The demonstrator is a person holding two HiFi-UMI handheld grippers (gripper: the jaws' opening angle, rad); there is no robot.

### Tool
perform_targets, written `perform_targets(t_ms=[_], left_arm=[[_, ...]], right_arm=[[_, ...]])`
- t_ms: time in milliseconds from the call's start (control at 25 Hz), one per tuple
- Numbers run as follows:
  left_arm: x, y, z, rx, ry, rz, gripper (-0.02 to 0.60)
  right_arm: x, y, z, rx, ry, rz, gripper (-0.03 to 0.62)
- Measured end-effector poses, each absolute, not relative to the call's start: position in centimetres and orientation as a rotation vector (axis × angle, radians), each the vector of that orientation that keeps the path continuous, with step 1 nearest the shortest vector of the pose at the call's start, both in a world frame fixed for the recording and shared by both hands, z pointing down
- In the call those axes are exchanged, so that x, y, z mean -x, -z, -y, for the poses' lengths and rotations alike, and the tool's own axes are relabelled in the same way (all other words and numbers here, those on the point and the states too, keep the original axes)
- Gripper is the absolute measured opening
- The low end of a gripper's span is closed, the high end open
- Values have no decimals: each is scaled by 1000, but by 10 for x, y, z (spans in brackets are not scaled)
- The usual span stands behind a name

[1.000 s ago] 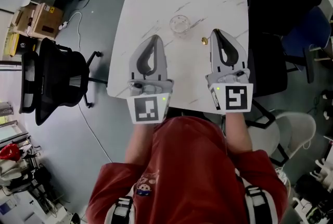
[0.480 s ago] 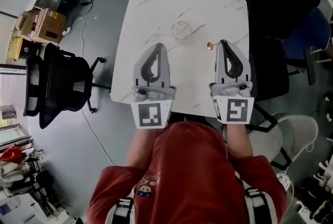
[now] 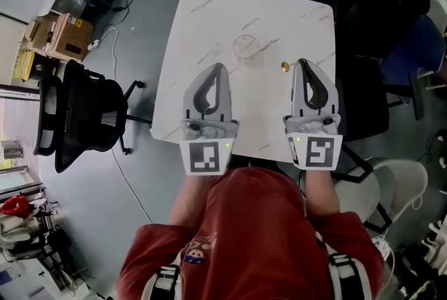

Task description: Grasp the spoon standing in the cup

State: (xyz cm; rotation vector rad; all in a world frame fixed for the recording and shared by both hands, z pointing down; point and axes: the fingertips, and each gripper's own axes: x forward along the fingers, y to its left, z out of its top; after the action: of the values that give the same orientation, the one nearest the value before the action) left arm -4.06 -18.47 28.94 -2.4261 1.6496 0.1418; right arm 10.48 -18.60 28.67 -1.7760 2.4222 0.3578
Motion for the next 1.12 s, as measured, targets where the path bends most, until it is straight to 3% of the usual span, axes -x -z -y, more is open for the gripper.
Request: perform_targets(t_ms=[1120], left_arm=[[47,-284,188,2420,-163,-1653,9]], right_arm=[[-98,-285,191,1779,-375,-2435,15]])
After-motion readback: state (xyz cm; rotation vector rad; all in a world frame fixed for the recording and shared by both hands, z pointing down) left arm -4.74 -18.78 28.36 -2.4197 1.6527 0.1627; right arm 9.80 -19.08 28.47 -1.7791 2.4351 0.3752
